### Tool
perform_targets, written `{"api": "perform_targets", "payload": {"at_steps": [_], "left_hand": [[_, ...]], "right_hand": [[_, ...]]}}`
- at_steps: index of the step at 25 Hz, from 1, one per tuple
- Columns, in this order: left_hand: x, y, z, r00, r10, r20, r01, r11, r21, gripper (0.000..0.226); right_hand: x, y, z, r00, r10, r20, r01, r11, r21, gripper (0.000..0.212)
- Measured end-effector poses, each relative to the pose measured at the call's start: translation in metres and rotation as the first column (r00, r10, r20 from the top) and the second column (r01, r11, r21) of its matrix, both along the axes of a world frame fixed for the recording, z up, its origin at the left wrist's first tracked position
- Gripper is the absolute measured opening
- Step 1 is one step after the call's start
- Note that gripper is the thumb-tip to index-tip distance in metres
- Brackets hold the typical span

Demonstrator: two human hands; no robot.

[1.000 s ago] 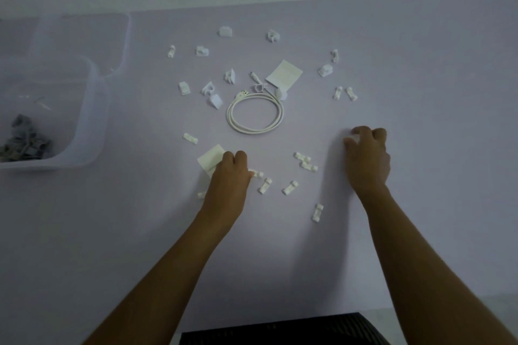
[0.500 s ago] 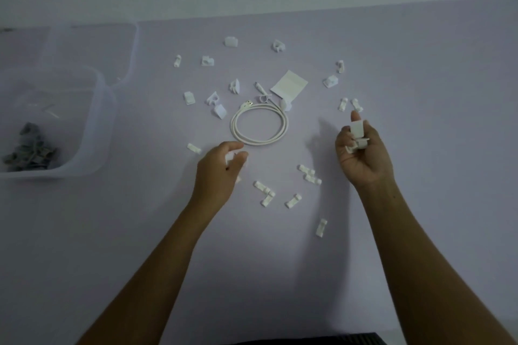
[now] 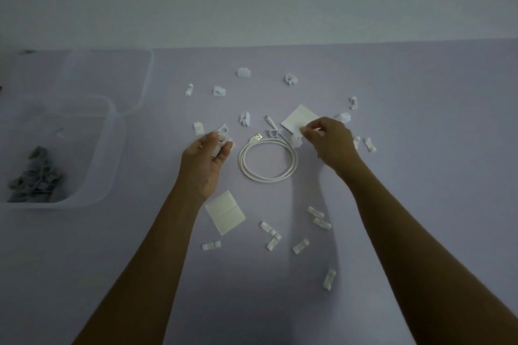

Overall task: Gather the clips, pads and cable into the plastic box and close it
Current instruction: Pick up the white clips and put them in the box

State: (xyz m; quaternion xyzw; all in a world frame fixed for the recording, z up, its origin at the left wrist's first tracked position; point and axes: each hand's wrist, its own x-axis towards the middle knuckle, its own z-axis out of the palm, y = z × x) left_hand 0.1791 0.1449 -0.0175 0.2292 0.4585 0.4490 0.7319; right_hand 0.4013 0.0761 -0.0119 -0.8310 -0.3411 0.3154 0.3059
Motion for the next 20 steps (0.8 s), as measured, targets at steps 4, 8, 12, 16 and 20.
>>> {"api": "perform_targets", "payload": {"at_steps": [4,8,12,16,20], "left_hand": [[-0.003,0.005,-0.010,0.850,-0.123,-0.513,0.228,0.962,0.147,0.014],[-0.003,0.013,-0.013,0.316,0.062,-0.947,0.541,0.808,0.233,0.005],[0.007,0.014,-0.015,0.060,0.213,-0.975,0.646,0.737,0.201,0.025],[0.015,0.012,-0.022,0.008,0.111,-0.994,0.644,0.759,0.090,0.036],[0.017,0.011,-0.032,0.012,0.131,-0.991,0.678,0.727,0.105,0.030]], "right_hand": [[-0.025,-0.002,-0.008,0.937,0.164,0.308,-0.103,0.974,-0.203,0.045],[-0.037,0.003,-0.013,0.901,0.191,0.389,-0.071,0.951,-0.302,0.049],[-0.037,0.007,-0.018,0.941,0.141,0.307,-0.053,0.959,-0.278,0.050],[-0.016,0.002,-0.016,1.000,-0.021,-0.012,0.019,0.990,-0.139,0.038],[0.006,-0.015,-0.011,0.387,-0.139,-0.912,0.402,0.915,0.031,0.019]]}}
